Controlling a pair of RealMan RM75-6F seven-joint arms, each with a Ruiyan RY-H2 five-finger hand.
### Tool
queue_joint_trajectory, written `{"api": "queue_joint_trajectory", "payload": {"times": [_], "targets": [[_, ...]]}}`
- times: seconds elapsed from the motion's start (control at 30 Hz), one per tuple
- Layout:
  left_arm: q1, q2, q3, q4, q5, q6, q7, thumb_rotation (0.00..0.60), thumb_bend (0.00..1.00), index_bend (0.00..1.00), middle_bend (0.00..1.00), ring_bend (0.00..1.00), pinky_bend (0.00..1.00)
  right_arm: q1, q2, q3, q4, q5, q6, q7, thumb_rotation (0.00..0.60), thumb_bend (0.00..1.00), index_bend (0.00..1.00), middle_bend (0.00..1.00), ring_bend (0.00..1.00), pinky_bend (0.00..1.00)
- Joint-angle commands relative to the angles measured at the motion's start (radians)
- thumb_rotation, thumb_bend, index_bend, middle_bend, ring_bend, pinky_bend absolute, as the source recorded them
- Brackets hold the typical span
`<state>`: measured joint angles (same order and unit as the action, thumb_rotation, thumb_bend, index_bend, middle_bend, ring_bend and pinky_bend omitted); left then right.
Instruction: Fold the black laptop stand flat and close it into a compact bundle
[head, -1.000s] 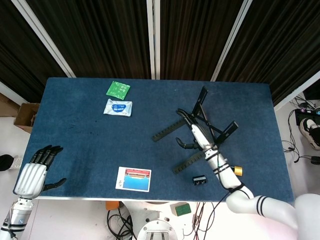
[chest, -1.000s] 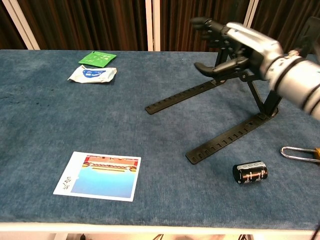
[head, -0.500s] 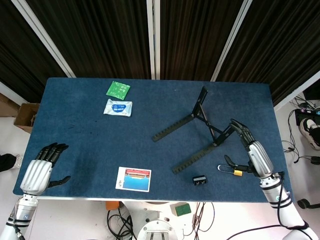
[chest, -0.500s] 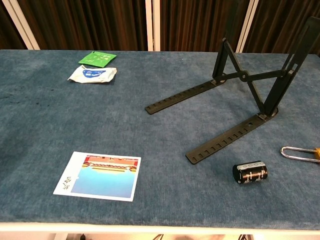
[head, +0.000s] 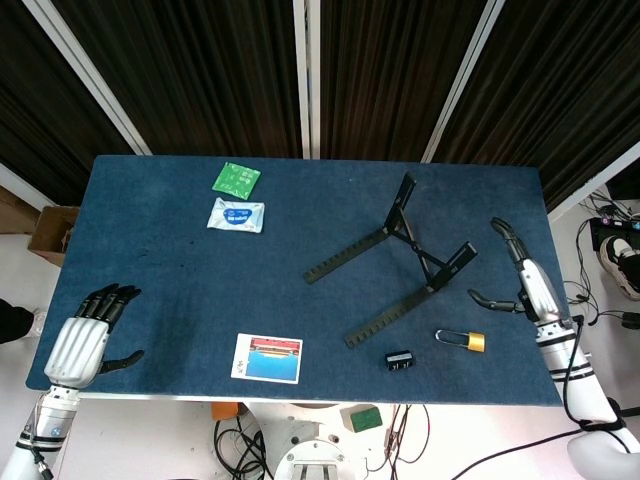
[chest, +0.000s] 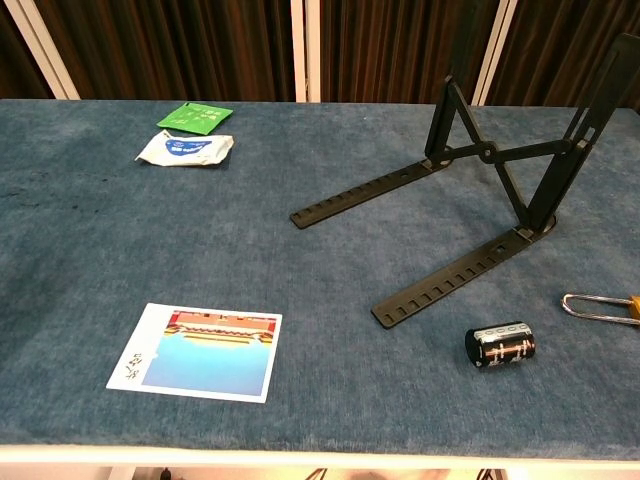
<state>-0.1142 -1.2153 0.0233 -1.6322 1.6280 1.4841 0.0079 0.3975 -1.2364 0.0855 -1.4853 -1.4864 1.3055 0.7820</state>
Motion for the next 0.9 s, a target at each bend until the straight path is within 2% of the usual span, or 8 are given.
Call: {"api": "queue_joint_trajectory", "payload": {"times": [0.03, 0.27, 0.43, 0.57, 0.9], "targets": [[0.002, 0.004, -0.001, -0.002, -0.004, 0.001, 0.001, 0.600, 0.10, 0.16, 0.15, 0.09, 0.16, 0.018, -0.036, -0.030, 0.021, -0.078, -0.011, 0.054, 0.600, 0.08, 0.00, 0.00, 0.00, 0.00], [-0.005, 0.014, -0.004, -0.007, -0.001, -0.003, 0.005, 0.600, 0.10, 0.16, 0.15, 0.09, 0.16, 0.026, -0.063, -0.100, -0.018, -0.195, -0.006, 0.111, 0.600, 0.08, 0.00, 0.00, 0.00, 0.00], [-0.019, 0.022, -0.011, -0.019, 0.005, -0.012, 0.017, 0.600, 0.10, 0.16, 0.15, 0.09, 0.16, 0.047, -0.081, -0.133, -0.035, -0.235, -0.035, 0.120, 0.600, 0.08, 0.00, 0.00, 0.00, 0.00], [-0.026, 0.033, -0.015, -0.030, 0.007, -0.014, 0.026, 0.600, 0.10, 0.16, 0.15, 0.09, 0.16, 0.053, -0.095, -0.150, -0.034, -0.254, -0.041, 0.099, 0.600, 0.08, 0.00, 0.00, 0.00, 0.00], [-0.065, 0.071, -0.035, -0.074, 0.020, -0.041, 0.055, 0.600, 0.10, 0.16, 0.15, 0.09, 0.16, 0.027, -0.085, -0.164, -0.041, -0.270, 0.023, 0.026, 0.600, 0.08, 0.00, 0.00, 0.00, 0.00]]}}
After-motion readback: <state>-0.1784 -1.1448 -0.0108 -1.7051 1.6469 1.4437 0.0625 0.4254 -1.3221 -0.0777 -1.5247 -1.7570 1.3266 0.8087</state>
